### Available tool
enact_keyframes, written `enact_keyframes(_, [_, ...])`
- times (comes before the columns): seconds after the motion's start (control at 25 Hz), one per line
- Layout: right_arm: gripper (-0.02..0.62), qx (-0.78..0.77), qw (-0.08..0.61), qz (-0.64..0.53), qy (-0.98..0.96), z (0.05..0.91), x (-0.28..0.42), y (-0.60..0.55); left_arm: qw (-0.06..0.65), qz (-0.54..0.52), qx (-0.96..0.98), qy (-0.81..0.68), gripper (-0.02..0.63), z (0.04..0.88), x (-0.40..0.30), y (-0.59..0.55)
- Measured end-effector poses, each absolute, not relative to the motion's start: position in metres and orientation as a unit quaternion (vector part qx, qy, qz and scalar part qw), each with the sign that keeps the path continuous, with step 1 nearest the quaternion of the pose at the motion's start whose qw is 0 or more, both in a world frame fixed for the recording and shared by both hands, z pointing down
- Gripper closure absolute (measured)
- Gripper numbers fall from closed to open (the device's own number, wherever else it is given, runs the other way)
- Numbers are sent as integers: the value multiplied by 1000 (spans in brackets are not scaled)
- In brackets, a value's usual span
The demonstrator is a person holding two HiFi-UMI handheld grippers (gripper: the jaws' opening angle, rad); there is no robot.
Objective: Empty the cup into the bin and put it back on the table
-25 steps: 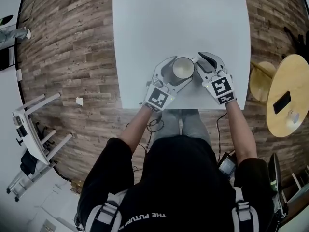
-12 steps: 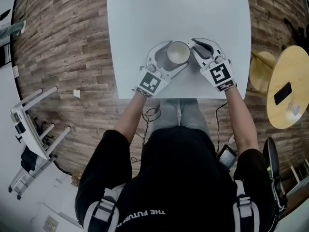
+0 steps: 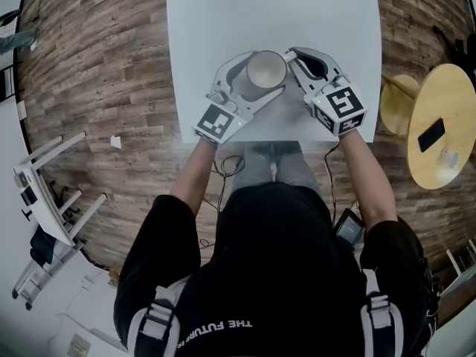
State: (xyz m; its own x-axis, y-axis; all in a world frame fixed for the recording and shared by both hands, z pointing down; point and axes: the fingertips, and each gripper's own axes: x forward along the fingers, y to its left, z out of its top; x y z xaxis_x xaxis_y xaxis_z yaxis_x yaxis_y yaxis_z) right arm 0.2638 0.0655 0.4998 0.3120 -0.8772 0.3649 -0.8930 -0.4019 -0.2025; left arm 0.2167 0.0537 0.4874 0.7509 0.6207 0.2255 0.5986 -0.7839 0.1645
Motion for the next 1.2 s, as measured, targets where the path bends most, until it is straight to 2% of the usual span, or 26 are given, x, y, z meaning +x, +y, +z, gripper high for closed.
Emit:
enact_keyframes(0.24, [551, 800, -33, 215, -560, 399, 242, 39, 58, 52, 961, 267, 235, 380, 191, 29])
enact_keyframes(0.44, [551, 755, 2, 197, -626, 363, 194, 10, 56, 55, 977, 197, 235, 349, 143, 9])
enact_keyframes(0.6, [552, 687, 25, 181, -703, 343, 135, -59, 50, 52, 991, 111, 235, 334, 87, -51])
enact_keyframes(1.04, [551, 492, 73, 179, -849, 361, -68, -210, 104, 35, 985, -134, 235, 347, -108, -183])
enact_keyframes(1.2, [551, 458, 117, 217, -854, 386, -109, -228, 166, 40, 972, -162, 235, 371, -147, -200])
